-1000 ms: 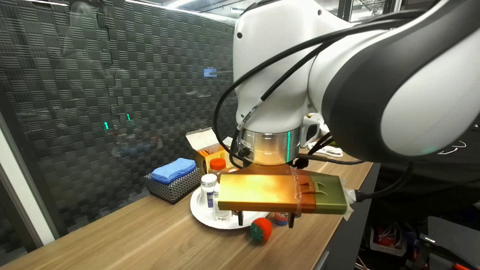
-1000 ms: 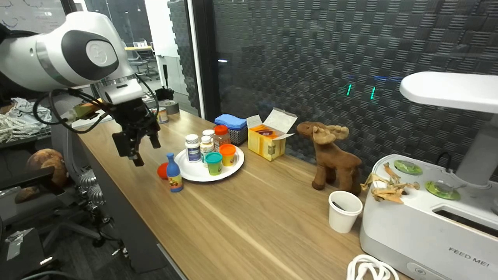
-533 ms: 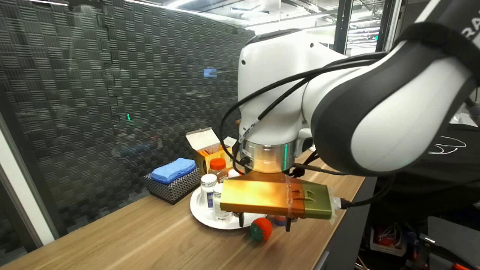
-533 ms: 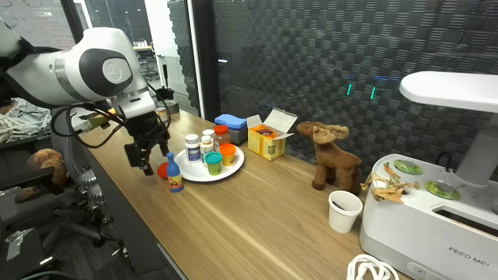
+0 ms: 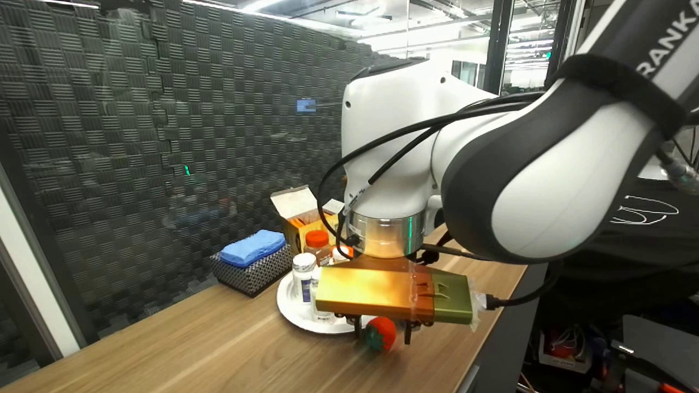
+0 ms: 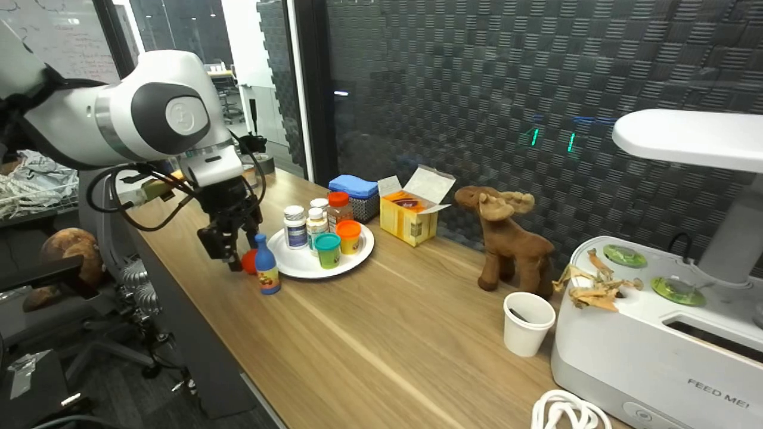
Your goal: Gather all the objects surrounding the white plate and arrange them on the plate
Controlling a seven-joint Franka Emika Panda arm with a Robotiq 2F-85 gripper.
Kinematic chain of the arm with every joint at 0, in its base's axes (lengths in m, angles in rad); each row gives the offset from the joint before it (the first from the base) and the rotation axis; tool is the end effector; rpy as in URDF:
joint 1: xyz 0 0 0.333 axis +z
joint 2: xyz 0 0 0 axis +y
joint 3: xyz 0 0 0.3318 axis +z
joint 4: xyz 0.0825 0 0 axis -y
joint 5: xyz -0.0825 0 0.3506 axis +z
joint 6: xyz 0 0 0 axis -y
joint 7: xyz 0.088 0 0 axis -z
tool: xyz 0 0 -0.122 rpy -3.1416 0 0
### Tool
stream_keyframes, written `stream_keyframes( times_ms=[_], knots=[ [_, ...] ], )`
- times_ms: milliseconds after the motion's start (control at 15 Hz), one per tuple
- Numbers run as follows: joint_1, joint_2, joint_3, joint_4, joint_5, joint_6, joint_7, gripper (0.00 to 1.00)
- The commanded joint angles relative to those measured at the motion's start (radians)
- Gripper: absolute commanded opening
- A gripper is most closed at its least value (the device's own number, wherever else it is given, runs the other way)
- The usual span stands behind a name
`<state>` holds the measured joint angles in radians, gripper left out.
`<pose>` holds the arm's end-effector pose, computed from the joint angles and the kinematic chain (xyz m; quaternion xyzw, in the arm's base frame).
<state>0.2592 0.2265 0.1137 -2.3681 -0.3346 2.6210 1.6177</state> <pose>0.4620 0.1867 0.2620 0.8846 -0.4604 0.0690 0.0264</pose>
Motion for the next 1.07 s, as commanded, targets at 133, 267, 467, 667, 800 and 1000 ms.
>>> stream_keyframes(
  times_ms=[133,267,467,667,800,1000],
  knots=[
    [0.015,0.016,-0.009,0.021,0.042,0.024,-0.018,0.26],
    [0.016,0.016,-0.012,0.021,0.039,0.025,-0.012,0.23],
    [0.010,0.015,-0.009,0.019,0.053,0.030,-0.025,0.23],
    [0.020,0.010,-0.007,0.021,0.054,0.032,-0.016,0.23],
    [0.021,-0.007,0.004,0.016,0.069,0.043,-0.029,0.23],
    [0.037,-0.034,-0.003,0.015,0.047,0.055,-0.013,0.23]
  ],
)
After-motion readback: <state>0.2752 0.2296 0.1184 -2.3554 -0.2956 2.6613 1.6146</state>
